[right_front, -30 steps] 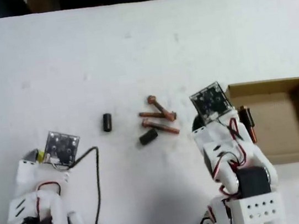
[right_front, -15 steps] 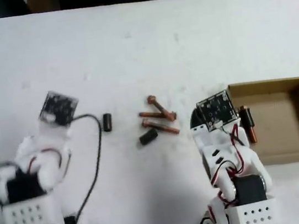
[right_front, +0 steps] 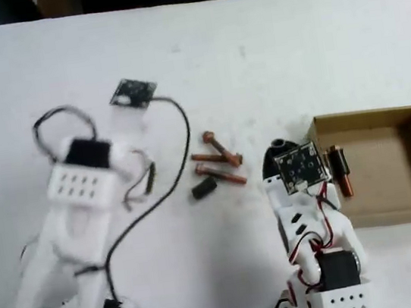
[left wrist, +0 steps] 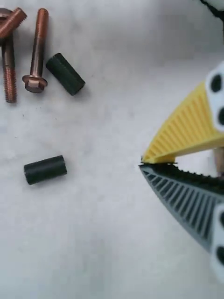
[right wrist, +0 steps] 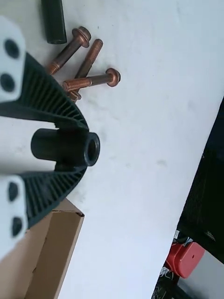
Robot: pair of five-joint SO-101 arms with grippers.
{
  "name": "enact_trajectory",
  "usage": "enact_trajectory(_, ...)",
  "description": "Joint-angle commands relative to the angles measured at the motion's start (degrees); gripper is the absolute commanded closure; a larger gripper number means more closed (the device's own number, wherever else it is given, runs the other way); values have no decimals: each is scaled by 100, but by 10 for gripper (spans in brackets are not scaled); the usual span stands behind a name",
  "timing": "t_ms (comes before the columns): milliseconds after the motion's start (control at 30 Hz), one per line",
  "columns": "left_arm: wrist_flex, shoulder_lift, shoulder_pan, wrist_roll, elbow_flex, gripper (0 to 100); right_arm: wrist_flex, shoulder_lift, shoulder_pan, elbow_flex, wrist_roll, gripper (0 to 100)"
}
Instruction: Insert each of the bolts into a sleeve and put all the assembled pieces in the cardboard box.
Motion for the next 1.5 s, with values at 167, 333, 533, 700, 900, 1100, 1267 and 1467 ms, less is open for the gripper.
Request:
enact_trajectory(167,642,2141,699,1732,-1908,977,-163,-127,198,-18,-18,982)
enact_trajectory(333,624,3064,1165,2426,-2725,976,-163,-110,207,-18,-18,982)
enact_trajectory(533,668,4233,1244,3200,-4431,976,-163,-101,207,-9,-9,982)
enact_trajectory(700,668,5235,1473,3587,-5468,976,-154,-110,215,-9,-9,982)
enact_trajectory(900,624,6466,1604,3974,-6875,899,-154,-101,215,-9,-9,982)
enact_trajectory(1100,677,7556,1587,4378,-8123,695,-13,-127,207,-9,-9,982)
enact_trajectory(1267,677,8145,1569,4422,-8695,694,-4,-127,207,-9,-9,982)
enact_trajectory(1467,642,8681,1473,4422,-9213,779,-4,-127,198,-9,-9,982)
